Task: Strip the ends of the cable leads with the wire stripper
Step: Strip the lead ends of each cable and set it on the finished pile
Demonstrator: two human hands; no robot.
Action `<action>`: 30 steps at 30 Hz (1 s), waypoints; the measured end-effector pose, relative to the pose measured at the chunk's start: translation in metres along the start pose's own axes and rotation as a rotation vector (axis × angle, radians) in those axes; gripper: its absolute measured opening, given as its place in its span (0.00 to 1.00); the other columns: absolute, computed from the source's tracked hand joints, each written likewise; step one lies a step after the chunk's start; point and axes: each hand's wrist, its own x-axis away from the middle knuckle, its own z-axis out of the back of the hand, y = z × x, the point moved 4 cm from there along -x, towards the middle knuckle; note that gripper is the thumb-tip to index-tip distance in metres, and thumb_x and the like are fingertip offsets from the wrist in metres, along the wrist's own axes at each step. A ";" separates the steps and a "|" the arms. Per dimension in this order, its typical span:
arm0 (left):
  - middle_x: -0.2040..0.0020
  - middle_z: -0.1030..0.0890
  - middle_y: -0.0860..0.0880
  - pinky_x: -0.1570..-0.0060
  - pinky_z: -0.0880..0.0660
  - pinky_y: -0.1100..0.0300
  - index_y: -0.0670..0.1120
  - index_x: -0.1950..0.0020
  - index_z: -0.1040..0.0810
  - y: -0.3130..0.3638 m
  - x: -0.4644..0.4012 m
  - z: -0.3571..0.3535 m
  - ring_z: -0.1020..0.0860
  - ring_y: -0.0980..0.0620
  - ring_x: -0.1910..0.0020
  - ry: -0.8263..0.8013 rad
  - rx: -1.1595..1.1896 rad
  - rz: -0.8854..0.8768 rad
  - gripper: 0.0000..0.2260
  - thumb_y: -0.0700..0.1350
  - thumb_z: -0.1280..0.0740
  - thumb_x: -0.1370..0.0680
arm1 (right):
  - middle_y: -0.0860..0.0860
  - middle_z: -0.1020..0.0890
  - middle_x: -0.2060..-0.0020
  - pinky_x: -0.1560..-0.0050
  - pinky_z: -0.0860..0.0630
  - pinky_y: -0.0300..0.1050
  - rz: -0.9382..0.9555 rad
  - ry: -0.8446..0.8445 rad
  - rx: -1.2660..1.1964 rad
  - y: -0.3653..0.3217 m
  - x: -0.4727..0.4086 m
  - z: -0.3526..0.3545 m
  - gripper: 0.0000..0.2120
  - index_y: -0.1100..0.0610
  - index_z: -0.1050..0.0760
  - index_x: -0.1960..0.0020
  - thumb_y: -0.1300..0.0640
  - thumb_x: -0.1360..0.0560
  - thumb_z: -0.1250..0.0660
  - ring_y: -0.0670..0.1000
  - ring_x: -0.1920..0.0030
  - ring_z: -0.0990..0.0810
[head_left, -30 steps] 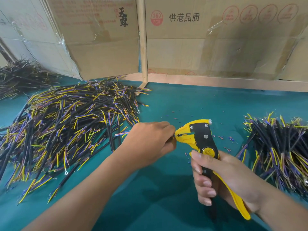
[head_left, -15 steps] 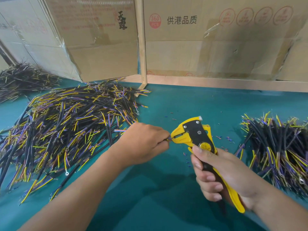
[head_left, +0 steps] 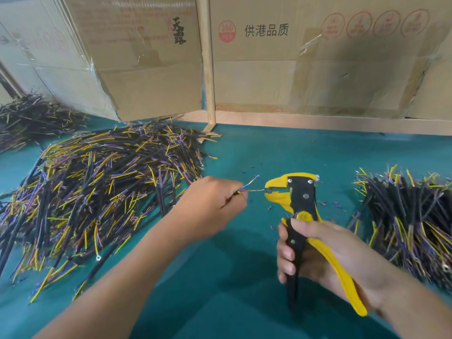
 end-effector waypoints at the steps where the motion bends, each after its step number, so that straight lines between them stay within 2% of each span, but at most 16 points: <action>1: 0.73 0.39 0.47 0.69 0.42 0.52 0.57 0.69 0.36 0.001 0.000 -0.001 0.37 0.42 0.67 -0.004 -0.003 0.005 0.15 0.49 0.43 0.23 | 0.59 0.24 0.62 0.52 0.24 0.60 0.003 -0.025 -0.012 0.002 -0.001 0.001 0.13 0.62 0.24 0.48 0.51 0.20 0.31 0.59 0.62 0.24; 4: 0.74 0.39 0.48 0.70 0.44 0.53 0.53 0.71 0.42 0.003 0.000 -0.003 0.38 0.45 0.70 0.003 -0.005 0.025 0.17 0.48 0.42 0.23 | 0.59 0.24 0.60 0.51 0.25 0.61 0.015 -0.091 -0.047 0.004 -0.001 -0.003 0.12 0.63 0.25 0.47 0.53 0.18 0.35 0.59 0.61 0.24; 7: 0.74 0.40 0.48 0.70 0.45 0.52 0.51 0.69 0.44 0.007 0.000 -0.006 0.41 0.47 0.70 -0.004 -0.025 0.017 0.18 0.48 0.42 0.22 | 0.58 0.25 0.61 0.52 0.24 0.60 0.023 -0.106 -0.035 0.003 0.001 -0.011 0.12 0.63 0.25 0.48 0.53 0.19 0.33 0.59 0.62 0.24; 12: 0.72 0.37 0.48 0.68 0.40 0.50 0.48 0.66 0.38 0.011 0.000 -0.010 0.38 0.44 0.68 -0.020 -0.024 0.015 0.12 0.47 0.44 0.24 | 0.59 0.26 0.63 0.54 0.23 0.58 0.021 -0.056 -0.003 -0.001 0.006 -0.025 0.14 0.63 0.24 0.51 0.51 0.24 0.27 0.59 0.64 0.25; 16: 0.72 0.36 0.48 0.67 0.38 0.50 0.48 0.66 0.41 0.012 0.000 -0.014 0.36 0.43 0.67 -0.021 -0.027 -0.004 0.11 0.48 0.45 0.25 | 0.59 0.27 0.65 0.56 0.23 0.58 0.020 -0.026 0.004 -0.002 0.008 -0.030 0.16 0.63 0.24 0.53 0.51 0.27 0.24 0.59 0.66 0.25; 23: 0.72 0.37 0.48 0.68 0.41 0.51 0.47 0.66 0.42 0.014 0.000 -0.015 0.36 0.41 0.67 -0.004 -0.022 -0.026 0.12 0.48 0.45 0.24 | 0.59 0.30 0.67 0.59 0.24 0.57 0.015 0.023 0.004 -0.003 0.009 -0.034 0.15 0.63 0.24 0.56 0.52 0.27 0.25 0.58 0.68 0.28; 30: 0.71 0.36 0.47 0.67 0.37 0.47 0.44 0.65 0.40 0.016 0.000 -0.017 0.36 0.39 0.66 -0.020 0.006 -0.016 0.11 0.48 0.46 0.25 | 0.58 0.31 0.69 0.63 0.25 0.55 0.007 0.065 0.011 -0.002 0.009 -0.036 0.17 0.62 0.24 0.59 0.49 0.29 0.24 0.57 0.70 0.30</action>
